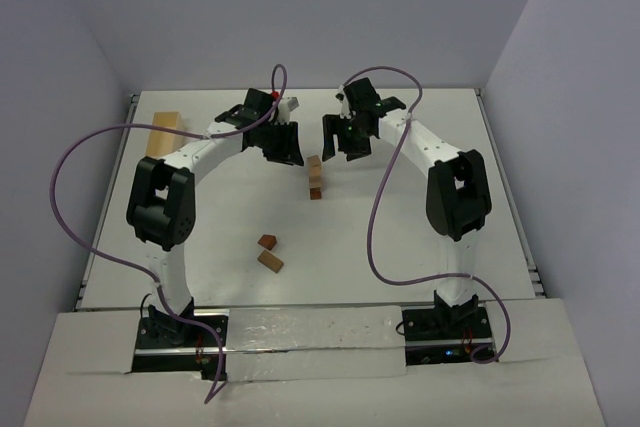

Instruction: Build the wood block tower

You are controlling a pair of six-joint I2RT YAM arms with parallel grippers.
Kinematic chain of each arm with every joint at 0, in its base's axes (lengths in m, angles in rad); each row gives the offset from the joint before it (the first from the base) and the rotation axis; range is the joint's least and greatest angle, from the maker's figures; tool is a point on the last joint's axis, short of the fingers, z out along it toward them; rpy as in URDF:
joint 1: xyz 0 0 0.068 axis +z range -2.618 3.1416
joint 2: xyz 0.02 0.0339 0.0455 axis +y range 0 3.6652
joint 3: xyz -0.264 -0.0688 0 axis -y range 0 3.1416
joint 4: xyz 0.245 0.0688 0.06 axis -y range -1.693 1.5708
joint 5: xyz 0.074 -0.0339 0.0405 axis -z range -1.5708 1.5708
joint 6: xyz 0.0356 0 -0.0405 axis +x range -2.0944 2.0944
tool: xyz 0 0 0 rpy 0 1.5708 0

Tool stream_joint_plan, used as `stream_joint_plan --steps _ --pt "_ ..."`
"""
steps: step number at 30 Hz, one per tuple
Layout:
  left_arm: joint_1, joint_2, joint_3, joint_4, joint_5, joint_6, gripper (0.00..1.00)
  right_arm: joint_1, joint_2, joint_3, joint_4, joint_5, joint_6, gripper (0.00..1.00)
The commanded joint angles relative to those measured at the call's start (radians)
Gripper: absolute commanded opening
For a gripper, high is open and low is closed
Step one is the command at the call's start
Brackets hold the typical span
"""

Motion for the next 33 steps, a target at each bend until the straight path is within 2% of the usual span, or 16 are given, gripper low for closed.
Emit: stream_joint_plan --steps 1,33 --pt "-0.003 0.007 0.046 0.01 0.025 0.007 0.44 0.011 -0.004 -0.001 0.014 -0.006 -0.006 0.78" --pt "-0.004 0.019 0.049 0.011 0.034 0.006 0.44 0.019 0.038 0.02 0.008 0.004 -0.011 0.78"
